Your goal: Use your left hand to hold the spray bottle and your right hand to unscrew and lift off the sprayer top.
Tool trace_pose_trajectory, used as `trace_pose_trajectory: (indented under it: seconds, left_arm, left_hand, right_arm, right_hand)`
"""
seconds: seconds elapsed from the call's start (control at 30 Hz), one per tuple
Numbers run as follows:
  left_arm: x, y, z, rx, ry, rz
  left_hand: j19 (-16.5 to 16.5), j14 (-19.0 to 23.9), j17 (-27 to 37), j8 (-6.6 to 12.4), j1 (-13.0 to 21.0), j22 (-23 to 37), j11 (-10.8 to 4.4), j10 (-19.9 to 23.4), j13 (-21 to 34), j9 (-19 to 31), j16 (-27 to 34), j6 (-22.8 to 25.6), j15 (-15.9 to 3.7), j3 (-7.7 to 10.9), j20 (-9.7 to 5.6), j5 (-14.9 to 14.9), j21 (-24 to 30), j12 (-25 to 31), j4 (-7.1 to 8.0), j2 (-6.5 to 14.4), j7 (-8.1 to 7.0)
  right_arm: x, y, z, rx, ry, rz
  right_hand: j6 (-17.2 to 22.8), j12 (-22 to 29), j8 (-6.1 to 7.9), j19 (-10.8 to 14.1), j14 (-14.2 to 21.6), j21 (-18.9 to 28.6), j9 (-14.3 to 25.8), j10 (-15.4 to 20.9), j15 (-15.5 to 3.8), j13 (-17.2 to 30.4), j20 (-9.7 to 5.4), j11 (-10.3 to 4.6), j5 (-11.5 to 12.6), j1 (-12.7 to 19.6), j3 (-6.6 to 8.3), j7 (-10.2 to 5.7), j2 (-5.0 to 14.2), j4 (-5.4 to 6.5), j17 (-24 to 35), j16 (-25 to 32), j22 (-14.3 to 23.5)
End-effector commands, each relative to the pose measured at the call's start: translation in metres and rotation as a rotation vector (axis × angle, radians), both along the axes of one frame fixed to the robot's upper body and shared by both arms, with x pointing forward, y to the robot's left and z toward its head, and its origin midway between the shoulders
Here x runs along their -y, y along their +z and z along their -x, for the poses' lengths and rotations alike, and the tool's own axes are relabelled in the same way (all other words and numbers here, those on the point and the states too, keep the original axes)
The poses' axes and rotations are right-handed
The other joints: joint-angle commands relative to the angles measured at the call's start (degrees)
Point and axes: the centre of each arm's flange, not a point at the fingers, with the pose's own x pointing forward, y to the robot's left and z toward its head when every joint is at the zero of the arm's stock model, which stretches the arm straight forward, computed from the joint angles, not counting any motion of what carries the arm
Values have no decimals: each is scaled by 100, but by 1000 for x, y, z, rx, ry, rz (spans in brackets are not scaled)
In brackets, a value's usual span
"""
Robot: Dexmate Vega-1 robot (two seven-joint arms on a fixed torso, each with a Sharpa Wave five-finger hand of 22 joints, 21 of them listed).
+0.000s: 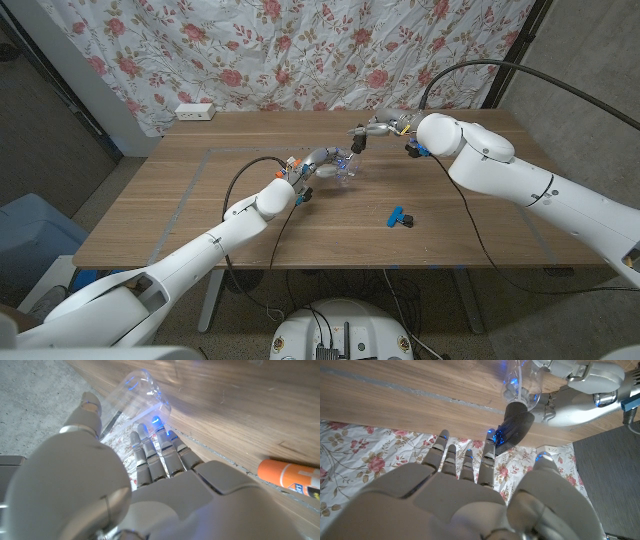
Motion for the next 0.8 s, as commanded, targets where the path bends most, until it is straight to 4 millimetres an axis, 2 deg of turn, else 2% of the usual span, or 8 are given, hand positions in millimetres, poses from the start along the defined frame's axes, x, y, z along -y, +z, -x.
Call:
trace_pose_trajectory:
  seconds: [0.03, 0.1, 0.17, 0.2, 0.33, 0.53, 0.7, 0.8]
  left_arm:
    - [-1, -1, 1, 1, 1, 4]
    - [-1, -1, 1, -2, -1, 2]
    - [-1, -1, 0, -5, -3, 1]
    - [0, -1, 0, -6, -4, 2]
    - [0, 0, -1, -5, -5, 0]
    - [0, 1, -2, -3, -7, 0]
    - [1, 1, -3, -6, -10, -1]
    - [1, 1, -3, -9, -12, 1]
  left_hand:
    - [42, 54, 16, 958, 292, 24, -347, 382, 106, 21, -29, 96, -787, 66, -440, 33, -24, 17, 26, 694, -66]
    - [43, 63, 12, 959, 279, 24, -355, 389, 105, 19, -32, 90, -786, 65, -442, 32, -24, 15, 31, 693, -67]
    - [43, 64, 8, 963, 247, 24, -369, 390, 105, 17, -41, 91, -795, 60, -442, 30, -24, 12, 46, 694, -81]
    - [44, 63, 8, 963, 250, 24, -364, 387, 105, 16, -42, 89, -796, 63, -443, 31, -23, 10, 45, 697, -79]
    - [45, 63, 8, 970, 247, 24, -367, 399, 107, 13, -48, 91, -786, 63, -444, 30, -23, 9, 38, 694, -75]
    - [42, 63, 17, 976, 257, 24, -358, 402, 110, 9, -47, 85, -793, 71, -444, 32, -24, 4, 30, 713, -61]
    - [41, 68, 20, 986, 247, 24, -359, 395, 113, 5, -50, 93, -790, 71, -438, 31, -24, -5, 31, 719, -53]
    - [40, 72, 15, 991, 200, 24, -366, 421, 114, 2, -61, 93, -783, 66, -440, 27, -25, 0, 56, 726, -60]
  right_arm:
    - [-2, 0, 0, -17, -4, 9]
    - [-2, 0, -1, -22, -7, 6]
    - [-1, 0, -1, -24, -13, 6]
    - [-1, 0, -1, -24, -12, 5]
    - [2, 1, -2, -36, -1, -13]
    - [6, 4, -3, -47, 8, -19]
    - [11, 7, -4, -58, 11, -26]
    - [13, 8, -5, -63, 10, -29]
  right_hand:
    - [-43, 14, -32, 5, -1, 2, 26, -25, -48, 10, -83, -28, -6, 301, 120, -78, 21, -197, -9, -11, 17]
    - [-29, 23, -38, 33, 19, 15, 31, -20, -17, 11, -48, 1, -1, 477, 211, -96, 67, -334, -18, -9, 17]
    - [-37, 23, -46, 32, 16, 14, 33, -26, -24, 10, -50, -17, 7, 582, 264, -113, 90, -414, -23, -15, 16]
    - [-47, 22, -56, 19, 11, 9, 35, -34, -44, 10, -76, -33, 19, 704, 330, -139, 128, -501, -29, -20, 15]
    - [-81, 16, -86, -5, -6, 2, 42, -67, -108, 9, -144, -78, 56, 959, 470, -176, 211, -670, -40, -32, 15]
    - [-116, 16, -112, -15, -11, 2, 46, -82, -117, 9, -171, -82, 92, 1124, 563, -183, 263, -759, -47, -38, 14]
    - [-161, 14, -145, -37, -26, 0, 53, -114, -156, 9, -215, -125, 196, 1498, 763, -259, 351, -881, -60, -48, 12]
    - [-174, 15, -158, -45, -43, 1, 57, -129, -205, 10, -251, -157, 255, 1711, 871, -302, 379, -907, -68, -56, 11]
